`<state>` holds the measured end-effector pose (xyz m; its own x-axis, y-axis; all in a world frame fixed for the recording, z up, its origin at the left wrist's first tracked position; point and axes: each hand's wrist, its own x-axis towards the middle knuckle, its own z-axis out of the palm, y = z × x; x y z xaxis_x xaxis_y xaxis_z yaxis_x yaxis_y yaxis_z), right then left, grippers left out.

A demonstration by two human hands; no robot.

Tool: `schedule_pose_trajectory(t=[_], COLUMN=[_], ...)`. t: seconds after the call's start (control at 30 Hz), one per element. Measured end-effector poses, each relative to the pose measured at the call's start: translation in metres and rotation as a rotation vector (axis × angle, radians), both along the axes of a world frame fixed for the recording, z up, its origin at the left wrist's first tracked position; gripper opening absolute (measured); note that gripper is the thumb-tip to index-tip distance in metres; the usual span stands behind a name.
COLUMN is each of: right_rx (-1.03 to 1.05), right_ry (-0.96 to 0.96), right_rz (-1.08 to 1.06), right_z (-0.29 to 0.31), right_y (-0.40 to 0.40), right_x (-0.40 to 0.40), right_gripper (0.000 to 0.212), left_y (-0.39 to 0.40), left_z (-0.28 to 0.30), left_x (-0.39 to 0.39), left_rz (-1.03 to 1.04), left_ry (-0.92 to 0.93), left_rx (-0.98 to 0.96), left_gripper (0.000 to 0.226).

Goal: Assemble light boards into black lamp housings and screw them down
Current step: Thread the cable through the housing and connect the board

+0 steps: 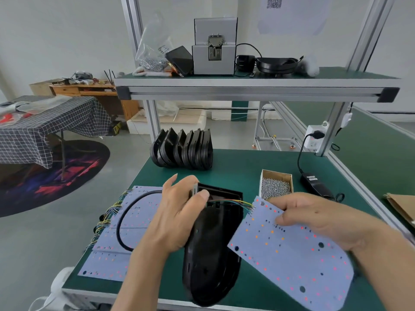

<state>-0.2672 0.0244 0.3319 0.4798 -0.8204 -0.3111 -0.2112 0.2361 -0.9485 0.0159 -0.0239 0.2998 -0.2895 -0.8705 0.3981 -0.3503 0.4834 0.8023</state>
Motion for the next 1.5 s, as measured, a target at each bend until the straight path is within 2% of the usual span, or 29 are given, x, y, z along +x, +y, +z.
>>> schedule_pose_trajectory(t=[0.07, 0.13, 0.3, 0.43, 0.5, 0.57, 0.6, 0.67, 0.77, 0.83, 0.87, 0.93, 1.0, 1.17, 1.23, 1.3, 1.4, 1.43, 1.5], right_rx=[0.033, 0.026, -0.104, -0.207, -0.236, -0.232, -0.217, -0.178, -0.175, -0.219, -0.25, -0.31, -0.337, -0.374, -0.469, -0.626, -0.872, -0.909, -0.931], right_ry=[-0.143, -0.178, 0.009, 0.14, 0.046, -0.133, -0.209, -0.328, -0.45, -0.489, -0.493, -0.488, -0.478, -0.346, -0.211, -0.022, 0.322, 0.376, 0.359], right_rz=[-0.091, -0.14, -0.164, -0.068, -0.106, -0.209, -0.263, -0.355, -0.479, -0.542, -0.564, -0.589, -0.583, -0.54, -0.527, -0.502, -0.529, -0.524, -0.518], right_z=[-0.013, -0.022, -0.021, -0.012, -0.007, -0.004, -0.003, -0.005, -0.006, -0.006, -0.006, -0.007, -0.009, -0.014, -0.016, -0.018, -0.019, -0.019, -0.023], right_y=[0.003, 0.005, 0.008, 0.01, 0.009, 0.006, 0.004, -0.001, -0.007, -0.011, -0.012, -0.014, -0.016, -0.013, -0.009, -0.006, -0.004, -0.003, -0.001], right_x=[0.01, 0.02, 0.038, 0.049, 0.05, 0.051, 0.051, 0.054, 0.064, 0.072, 0.075, 0.08, 0.085, 0.085, 0.082, 0.076, 0.066, 0.065, 0.067], right_gripper=[0.038, 0.037, 0.029, 0.019, 0.017, 0.008, 0.009, 0.015, 0.031, 0.03, 0.025, 0.016, 0.015, 0.022, 0.023, 0.02, 0.028, 0.034, 0.039], left_y=[-0.001, -0.003, -0.005, -0.005, -0.002, 0.001, 0.001, 0.004, 0.005, 0.006, 0.006, 0.007, 0.006, 0.002, 0.001, 0.0, -0.002, -0.004, -0.004], left_z=[0.0, -0.002, -0.006, -0.005, -0.006, -0.01, -0.012, -0.011, -0.006, -0.005, -0.003, 0.0, 0.003, -0.006, -0.009, -0.01, -0.013, -0.017, -0.022], left_x=[0.0, 0.0, 0.0, -0.005, -0.006, -0.008, -0.01, -0.013, -0.021, -0.024, -0.025, -0.026, -0.026, -0.02, -0.018, -0.017, -0.016, -0.016, -0.016], left_rz=[-0.034, -0.058, 0.012, 0.01, 0.021, 0.004, -0.016, -0.051, -0.107, -0.14, -0.135, -0.141, -0.15, -0.132, -0.158, -0.159, -0.187, -0.221, -0.266], left_ry=[0.142, 0.197, 0.202, 0.184, 0.313, 0.461, 0.498, 0.509, 0.469, 0.516, 0.547, 0.628, 0.676, 0.707, 0.738, 0.761, 0.741, 0.729, 0.736], left_rx=[0.107, 0.128, 0.105, 0.125, 0.254, 0.487, 0.556, 0.59, 0.546, 0.52, 0.51, 0.498, 0.489, 0.463, 0.502, 0.524, 0.539, 0.542, 0.543], left_gripper=[0.055, 0.053, 0.047, 0.043, 0.051, 0.084, 0.092, 0.087, 0.067, 0.053, 0.052, 0.066, 0.071, 0.041, 0.042, 0.054, 0.046, 0.049, 0.055])
